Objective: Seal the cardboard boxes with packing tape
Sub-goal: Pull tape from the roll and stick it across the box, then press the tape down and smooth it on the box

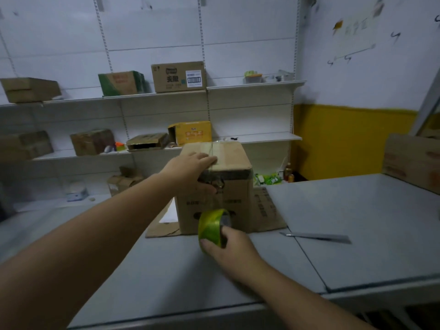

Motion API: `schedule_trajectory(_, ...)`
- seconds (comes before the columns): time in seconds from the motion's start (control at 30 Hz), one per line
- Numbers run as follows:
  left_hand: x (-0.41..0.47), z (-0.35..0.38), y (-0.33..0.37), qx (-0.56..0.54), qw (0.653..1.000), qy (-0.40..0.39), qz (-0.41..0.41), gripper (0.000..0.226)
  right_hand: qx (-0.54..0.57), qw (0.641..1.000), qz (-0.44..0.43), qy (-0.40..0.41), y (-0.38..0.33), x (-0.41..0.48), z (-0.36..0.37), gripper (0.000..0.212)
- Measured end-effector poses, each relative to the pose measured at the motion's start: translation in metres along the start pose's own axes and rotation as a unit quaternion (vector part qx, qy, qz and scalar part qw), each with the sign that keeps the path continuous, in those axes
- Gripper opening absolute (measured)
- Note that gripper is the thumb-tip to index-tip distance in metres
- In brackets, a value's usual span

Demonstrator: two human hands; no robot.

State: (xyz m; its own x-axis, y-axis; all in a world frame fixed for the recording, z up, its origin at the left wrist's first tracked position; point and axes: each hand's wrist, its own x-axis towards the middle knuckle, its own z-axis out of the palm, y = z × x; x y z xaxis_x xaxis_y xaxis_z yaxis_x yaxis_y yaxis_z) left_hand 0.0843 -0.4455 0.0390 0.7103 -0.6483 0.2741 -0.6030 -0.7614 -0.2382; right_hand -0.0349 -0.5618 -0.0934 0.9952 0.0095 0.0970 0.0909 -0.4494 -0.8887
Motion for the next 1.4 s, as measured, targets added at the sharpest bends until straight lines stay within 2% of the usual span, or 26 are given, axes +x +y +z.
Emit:
schedule_trajectory(0.07,0.0,0.001,-0.001,0.024,1.0,0.011,0.008,0.084,-0.083,0.996,-0.016,0.002,0.006,-0.003,-0.026,0.041)
schedule_trajectory(0.13,-0.001,0.003,-0.002,0.025,0.999,0.02,0.008,0.084,-0.173,0.982,-0.024,0.069,0.017,-0.007,-0.063,0.045)
schedule_trajectory(0.2,-0.002,0.004,-0.003,0.004,1.0,0.026,0.002,0.084,-0.288,0.947,0.009,0.141,0.039,-0.012,-0.105,0.042)
schedule_trajectory(0.3,-0.003,0.007,-0.002,-0.007,0.999,0.032,-0.004,0.085,-0.413,0.894,0.106,0.141,0.077,-0.025,-0.149,0.022)
schedule_trajectory(0.4,-0.004,0.006,0.0,-0.035,0.998,0.041,-0.014,0.085,-0.433,0.88,0.096,0.171,0.092,-0.031,-0.154,0.014)
schedule_trajectory(0.47,-0.009,0.003,0.0,-0.095,0.993,0.061,-0.02,0.083,-0.439,0.881,0.067,0.165,0.088,-0.031,-0.152,0.021)
schedule_trajectory(0.53,-0.024,0.004,0.002,-0.173,0.97,0.171,-0.031,0.068,-0.438,0.885,0.053,0.147,0.078,-0.03,-0.153,0.023)
schedule_trajectory(0.57,-0.036,0.009,0.004,-0.23,0.938,0.25,-0.066,0.054,-0.417,0.897,0.045,0.139,0.072,-0.028,-0.154,0.02)
schedule_trajectory(0.6,-0.051,0.016,0.012,-0.309,0.89,0.313,-0.119,0.039,-0.385,0.913,0.03,0.129,0.064,-0.027,-0.155,0.016)
schedule_trajectory(0.63,-0.067,0.029,0.021,-0.402,0.831,0.341,-0.174,0.026,-0.358,0.927,0.005,0.113,0.054,-0.026,-0.154,0.015)
schedule_trajectory(0.67,-0.081,0.04,0.033,-0.502,0.769,0.327,-0.222,0.023,-0.341,0.935,-0.027,0.093,0.044,-0.024,-0.151,0.014)
schedule_trajectory(0.7,-0.091,0.053,0.046,-0.591,0.712,0.276,-0.258,0.026,-0.332,0.939,-0.056,0.07,0.032,-0.022,-0.145,0.014)
schedule_trajectory(0.77,-0.101,0.073,0.062,-0.701,0.631,0.151,-0.296,0.049,-0.336,0.935,-0.108,0.037,0.01,-0.015,-0.131,0.011)
schedule_trajectory(0.87,-0.099,0.08,0.07,-0.78,0.545,0.035,-0.307,0.072,-0.343,0.926,-0.156,0.022,-0.015,0.003,-0.113,0.012)
schedule_trajectory(0.9,-0.099,0.077,0.071,-0.799,0.527,0.006,-0.29,0.076,-0.355,0.921,-0.161,0.014,-0.021,0.01,-0.109,0.013)
schedule_trajectory(0.97,-0.099,0.072,0.072,-0.809,0.52,-0.022,-0.273,0.076,-0.405,0.899,-0.164,-0.01,-0.03,0.021,-0.103,0.016)
schedule_trajectory(1.07,-0.101,0.061,0.071,-0.794,0.533,-0.024,-0.291,0.038,-0.484,0.855,-0.181,-0.043,-0.037,0.034,-0.097,0.021)
schedule_trajectory(1.1,-0.103,0.06,0.07,-0.787,0.538,-0.026,-0.301,0.031,-0.493,0.848,-0.19,-0.049,-0.039,0.036,-0.095,0.022)
schedule_trajectory(1.27,-0.111,0.053,0.071,-0.78,0.561,-0.054,-0.273,0.025,-0.518,0.823,-0.223,-0.075,-0.044,0.042,-0.084,0.024)
schedule_trajectory(1.4,-0.107,0.052,0.081,-0.799,0.529,0.003,-0.284,0.02,-0.56,0.798,-0.213,-0.067,-0.043,0.045,-0.079,0.023)
